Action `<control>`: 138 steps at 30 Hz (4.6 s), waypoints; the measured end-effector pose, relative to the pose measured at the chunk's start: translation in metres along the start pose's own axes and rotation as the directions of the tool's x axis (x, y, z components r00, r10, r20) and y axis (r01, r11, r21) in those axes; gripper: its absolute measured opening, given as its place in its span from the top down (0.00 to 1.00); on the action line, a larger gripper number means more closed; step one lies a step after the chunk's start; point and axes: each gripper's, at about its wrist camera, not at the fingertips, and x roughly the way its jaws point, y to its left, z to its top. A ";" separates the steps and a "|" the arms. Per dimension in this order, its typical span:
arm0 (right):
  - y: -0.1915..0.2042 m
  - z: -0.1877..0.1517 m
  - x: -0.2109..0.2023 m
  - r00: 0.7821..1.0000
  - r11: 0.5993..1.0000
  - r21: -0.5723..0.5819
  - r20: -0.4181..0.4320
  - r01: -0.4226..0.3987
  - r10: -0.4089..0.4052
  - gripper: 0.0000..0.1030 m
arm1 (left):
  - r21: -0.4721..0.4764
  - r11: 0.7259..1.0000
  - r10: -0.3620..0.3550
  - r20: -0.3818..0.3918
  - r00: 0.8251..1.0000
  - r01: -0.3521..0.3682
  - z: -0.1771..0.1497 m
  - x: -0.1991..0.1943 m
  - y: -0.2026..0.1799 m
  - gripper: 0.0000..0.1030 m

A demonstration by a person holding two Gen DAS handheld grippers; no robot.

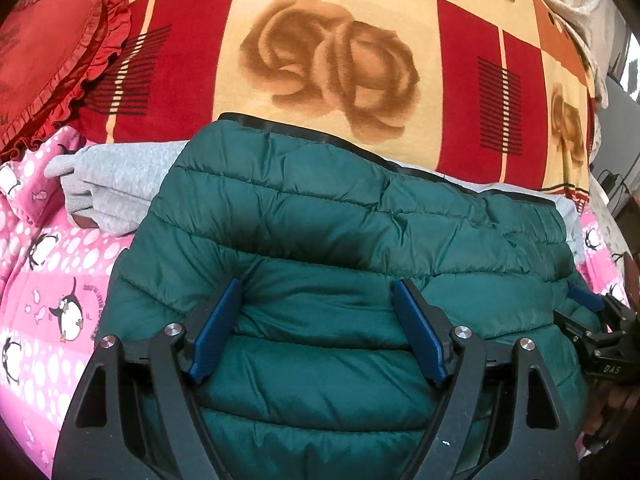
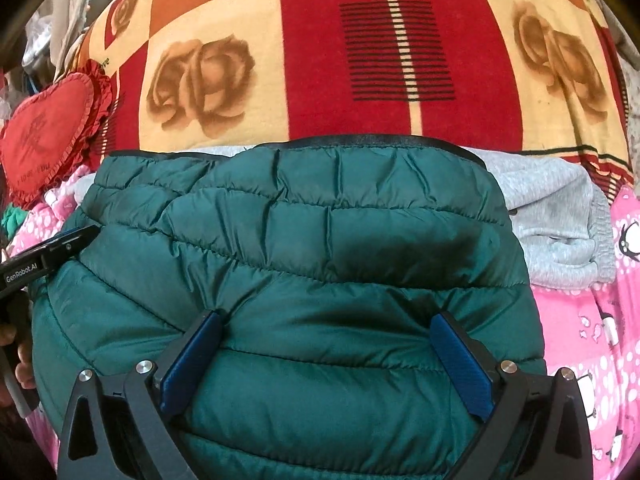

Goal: Fold large clothes

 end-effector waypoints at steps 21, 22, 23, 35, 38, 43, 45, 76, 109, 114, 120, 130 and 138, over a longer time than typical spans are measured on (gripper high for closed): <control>0.001 -0.001 0.000 1.000 1.000 -0.005 0.011 0.000 0.000 0.00 | -0.216 0.965 -0.145 0.039 0.989 0.150 0.014 -0.035 0.081 0.22; 0.001 -0.001 0.000 1.000 1.000 -0.006 0.010 0.001 -0.001 0.00 | -0.221 0.960 -0.174 0.022 0.985 0.174 0.013 -0.031 0.085 0.22; 0.001 -0.001 0.000 1.000 1.000 -0.007 0.011 0.001 -0.001 0.00 | -0.211 0.960 -0.187 0.013 0.982 0.186 0.013 -0.029 0.085 0.22; 0.001 -0.001 -0.001 1.000 1.000 -0.009 0.022 0.004 -0.004 0.00 | -0.226 0.970 -0.113 -0.070 0.991 0.094 -0.013 -0.021 0.121 0.21; 0.001 -0.001 -0.001 1.000 1.000 -0.009 0.025 0.006 -0.005 0.00 | -0.290 0.947 -0.182 -0.123 0.976 0.140 -0.019 -0.005 0.133 0.15; 0.002 0.000 0.001 0.999 1.000 -0.010 0.030 0.013 -0.012 0.00 | -0.362 0.905 -0.289 -0.134 0.948 0.224 -0.019 0.017 0.148 0.06; 0.002 -0.001 0.001 0.999 1.000 -0.010 0.030 0.014 -0.014 0.00 | -0.357 0.901 -0.308 -0.126 0.943 0.246 -0.019 0.020 0.149 0.06; -0.171 -0.034 -0.036 0.948 0.840 0.440 0.149 -0.317 0.280 0.00 | -0.174 0.973 -0.165 -0.065 0.984 0.152 -0.008 0.008 0.107 0.53; -0.131 -0.036 0.011 0.950 0.916 0.253 0.091 -0.311 0.298 0.40 | -0.211 0.960 -0.200 -0.043 0.979 0.186 -0.014 0.005 0.112 0.54; -0.112 -0.023 -0.016 0.959 0.954 0.141 0.141 -0.264 0.245 0.66 | -0.146 0.983 -0.113 -0.005 0.994 0.111 -0.012 -0.011 0.096 0.73; -0.089 -0.012 -0.070 0.944 0.980 0.037 0.277 -0.195 0.177 0.73 | -0.145 0.985 -0.084 0.094 0.992 0.097 -0.004 -0.050 0.084 0.76; -0.083 -0.031 -0.167 0.901 0.980 -0.029 0.391 -0.195 0.190 0.73 | -0.159 0.968 -0.161 0.191 0.968 0.192 -0.023 -0.139 0.060 0.76; -0.102 -0.076 -0.170 0.922 0.976 -0.068 0.321 -0.205 0.216 0.74 | -0.180 0.959 -0.198 0.123 0.972 0.218 -0.075 -0.155 0.042 0.76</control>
